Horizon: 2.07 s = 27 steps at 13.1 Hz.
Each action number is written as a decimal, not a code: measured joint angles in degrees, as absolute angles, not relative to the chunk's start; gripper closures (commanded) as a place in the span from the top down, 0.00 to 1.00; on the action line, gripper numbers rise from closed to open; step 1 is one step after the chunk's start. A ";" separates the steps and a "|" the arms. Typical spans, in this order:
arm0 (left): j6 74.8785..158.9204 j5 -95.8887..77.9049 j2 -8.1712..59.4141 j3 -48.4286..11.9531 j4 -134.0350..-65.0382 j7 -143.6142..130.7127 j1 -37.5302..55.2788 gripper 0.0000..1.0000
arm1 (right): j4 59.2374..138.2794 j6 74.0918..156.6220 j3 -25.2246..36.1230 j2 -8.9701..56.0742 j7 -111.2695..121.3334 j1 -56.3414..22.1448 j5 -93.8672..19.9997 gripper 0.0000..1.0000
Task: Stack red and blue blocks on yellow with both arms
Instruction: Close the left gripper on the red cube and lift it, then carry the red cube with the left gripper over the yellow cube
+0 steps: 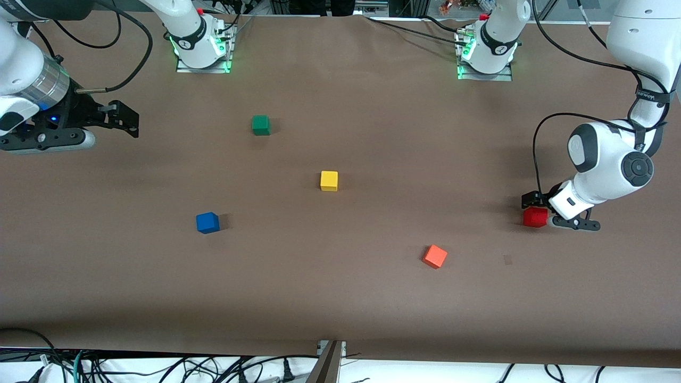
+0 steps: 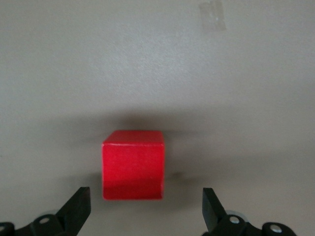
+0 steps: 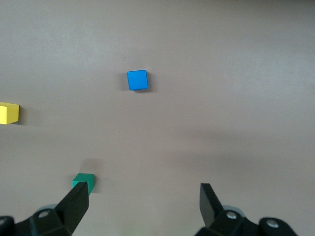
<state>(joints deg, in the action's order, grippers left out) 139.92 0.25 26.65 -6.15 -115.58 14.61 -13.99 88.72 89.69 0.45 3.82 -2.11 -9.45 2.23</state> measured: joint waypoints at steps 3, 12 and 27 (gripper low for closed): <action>141.99 1.05 27.59 -6.24 -115.60 15.08 -14.02 1.00 | 88.72 89.69 0.25 3.82 -2.11 -9.44 2.23 1.00; 143.00 1.23 28.38 -6.25 -115.59 15.18 -14.02 0.48 | 88.72 89.69 0.25 3.89 -2.11 -9.30 2.23 1.00; 127.38 1.31 21.81 -26.21 -107.05 -13.20 -10.40 0.08 | 88.72 89.69 -0.01 3.90 -2.11 -9.28 2.23 1.00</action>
